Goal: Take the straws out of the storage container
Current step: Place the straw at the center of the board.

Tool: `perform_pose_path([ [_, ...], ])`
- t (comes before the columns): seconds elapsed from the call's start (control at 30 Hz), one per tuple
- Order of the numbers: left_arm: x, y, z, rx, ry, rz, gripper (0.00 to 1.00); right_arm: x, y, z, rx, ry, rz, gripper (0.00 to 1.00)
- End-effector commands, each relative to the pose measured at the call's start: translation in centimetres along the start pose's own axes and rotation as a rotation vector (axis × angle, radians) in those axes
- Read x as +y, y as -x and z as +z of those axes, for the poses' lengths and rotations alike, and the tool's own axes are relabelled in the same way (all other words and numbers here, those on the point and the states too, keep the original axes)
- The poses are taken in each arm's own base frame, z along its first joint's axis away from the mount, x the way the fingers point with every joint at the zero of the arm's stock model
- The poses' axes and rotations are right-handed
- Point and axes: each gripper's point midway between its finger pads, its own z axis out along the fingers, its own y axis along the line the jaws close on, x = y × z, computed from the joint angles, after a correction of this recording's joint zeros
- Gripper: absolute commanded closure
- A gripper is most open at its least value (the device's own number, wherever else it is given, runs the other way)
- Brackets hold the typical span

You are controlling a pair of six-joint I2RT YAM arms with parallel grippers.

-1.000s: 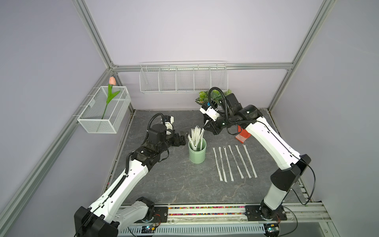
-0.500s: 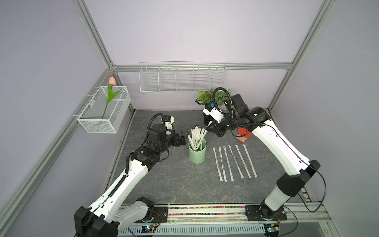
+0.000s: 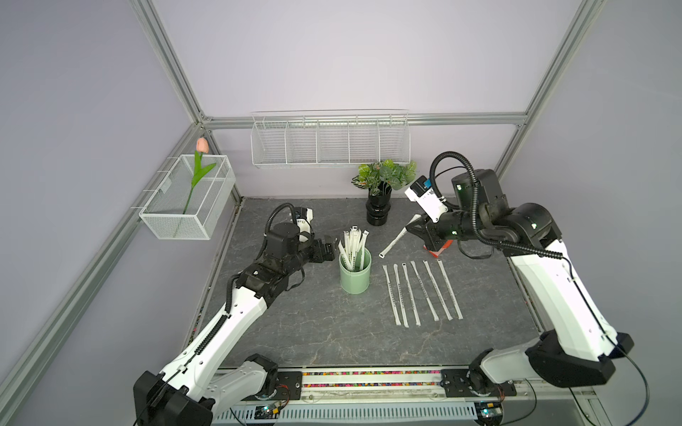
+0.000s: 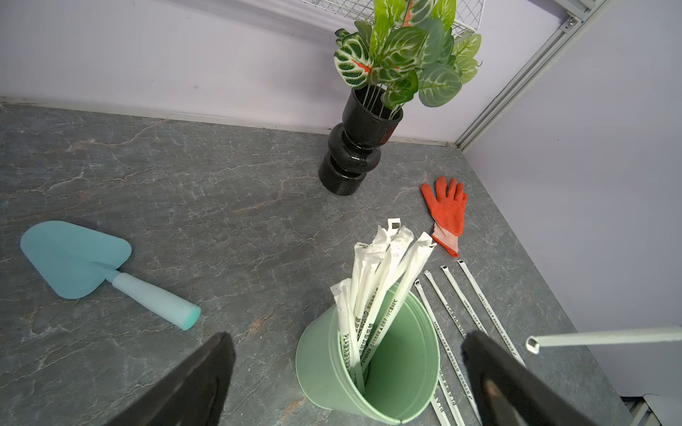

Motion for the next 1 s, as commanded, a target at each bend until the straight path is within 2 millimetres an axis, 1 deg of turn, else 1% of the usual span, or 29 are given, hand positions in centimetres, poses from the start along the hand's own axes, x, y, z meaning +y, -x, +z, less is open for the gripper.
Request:
perform_pose_path([
  [0.0,-0.7,0.6,-0.5,-0.025,-0.028,-0.005,0.00,-3.4,-3.9,-0.1,0.172,-0.153,0.167,0.93],
  [0.1,-0.8,0.7,-0.6,-0.027,-0.030,-0.005,0.00,-5.3,-5.6,0.0,0.238,-0.238,0.248,0.93],
  [0.17,-0.8,0.7,-0.6,-0.029,-0.031,-0.005,0.00,-7.1,-7.3,0.2,0.314,-0.310,0.308,0.93],
  [0.33,-0.8,0.6,-0.5,-0.023,-0.033,-0.008,0.00,-10.8,-11.1,0.9,0.499,-0.448,0.401,0.93],
  [0.53,-0.8,0.3,-0.1,-0.005,-0.035,-0.009,0.00,-14.7,-15.6,1.8,0.697,-0.557,0.494,0.92],
  [0.7,-0.9,0.2,0.0,-0.001,-0.042,-0.011,0.00,-17.2,-18.8,1.7,0.853,-0.607,0.535,0.92],
  [0.77,-1.0,0.2,0.0,-0.001,-0.044,-0.014,0.00,-17.7,-19.7,1.9,0.908,-0.611,0.528,0.92],
  [0.8,-1.0,0.1,0.1,0.002,-0.046,-0.014,0.00,-18.5,-20.5,1.5,0.934,-0.627,0.551,0.92],
  [0.83,-1.0,0.1,0.1,0.002,-0.047,-0.015,0.00,-19.0,-21.2,1.4,0.970,-0.637,0.553,0.92],
  [0.9,-1.0,0.1,0.2,0.004,-0.047,-0.015,0.00,-19.7,-22.4,1.8,1.013,-0.640,0.570,0.92],
  [0.97,-0.9,0.0,0.3,0.008,-0.046,-0.015,0.00,-19.9,-23.3,2.5,1.037,-0.616,0.586,0.92],
])
